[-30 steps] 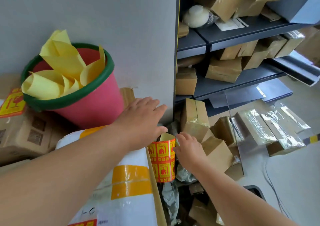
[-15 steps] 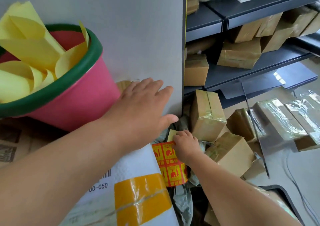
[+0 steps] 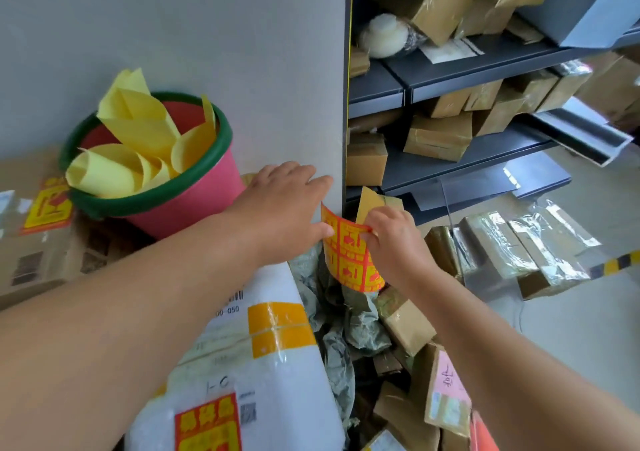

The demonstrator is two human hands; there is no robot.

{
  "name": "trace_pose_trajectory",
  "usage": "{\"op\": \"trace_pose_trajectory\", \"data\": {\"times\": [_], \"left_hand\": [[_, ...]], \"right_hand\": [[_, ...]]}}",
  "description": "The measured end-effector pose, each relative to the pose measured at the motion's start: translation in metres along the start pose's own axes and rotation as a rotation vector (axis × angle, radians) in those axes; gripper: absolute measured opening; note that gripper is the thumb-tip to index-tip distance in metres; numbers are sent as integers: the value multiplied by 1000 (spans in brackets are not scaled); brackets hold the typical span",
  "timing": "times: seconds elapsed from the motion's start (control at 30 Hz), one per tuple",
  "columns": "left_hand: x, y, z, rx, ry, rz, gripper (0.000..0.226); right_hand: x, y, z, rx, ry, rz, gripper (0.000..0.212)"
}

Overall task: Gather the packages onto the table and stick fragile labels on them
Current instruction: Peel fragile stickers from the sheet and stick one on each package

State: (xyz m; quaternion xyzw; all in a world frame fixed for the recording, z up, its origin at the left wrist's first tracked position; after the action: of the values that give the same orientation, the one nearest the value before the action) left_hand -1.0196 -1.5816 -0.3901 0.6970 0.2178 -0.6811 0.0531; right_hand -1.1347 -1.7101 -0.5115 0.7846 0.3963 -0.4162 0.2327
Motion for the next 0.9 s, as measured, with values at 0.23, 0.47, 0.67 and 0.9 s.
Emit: {"op": "trace_pose_trajectory", "data": {"times": [0.23, 0.47, 0.67, 0.9], "left_hand": [[-59, -54, 15, 34, 38, 53, 73], [-111, -137, 20, -15, -155, 257, 36], [-126, -250, 4, -164, -998, 286, 25], [-94, -419, -14, -268, -1410, 161, 61]], "right_hand": [[-103, -42, -66, -181, -93, 117, 15], [-191, -112, -145, -271, -177, 135, 10], [-236, -193, -223, -164, -78, 87, 9], [-214, -297, -328, -139, 249, -55, 7]]}}
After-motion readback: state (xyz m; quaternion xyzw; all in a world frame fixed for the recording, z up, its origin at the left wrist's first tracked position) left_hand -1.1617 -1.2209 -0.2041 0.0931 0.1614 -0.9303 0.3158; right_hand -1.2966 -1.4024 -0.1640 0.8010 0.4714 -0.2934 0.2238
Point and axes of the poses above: each hand's wrist, its own y-axis towards the middle knuckle, its own x-axis out of the palm, z = x × y, the point moved 1 cm from there along y, towards the middle knuckle, and after that the axes turned 4 degrees about y, right-handed, at the moved point
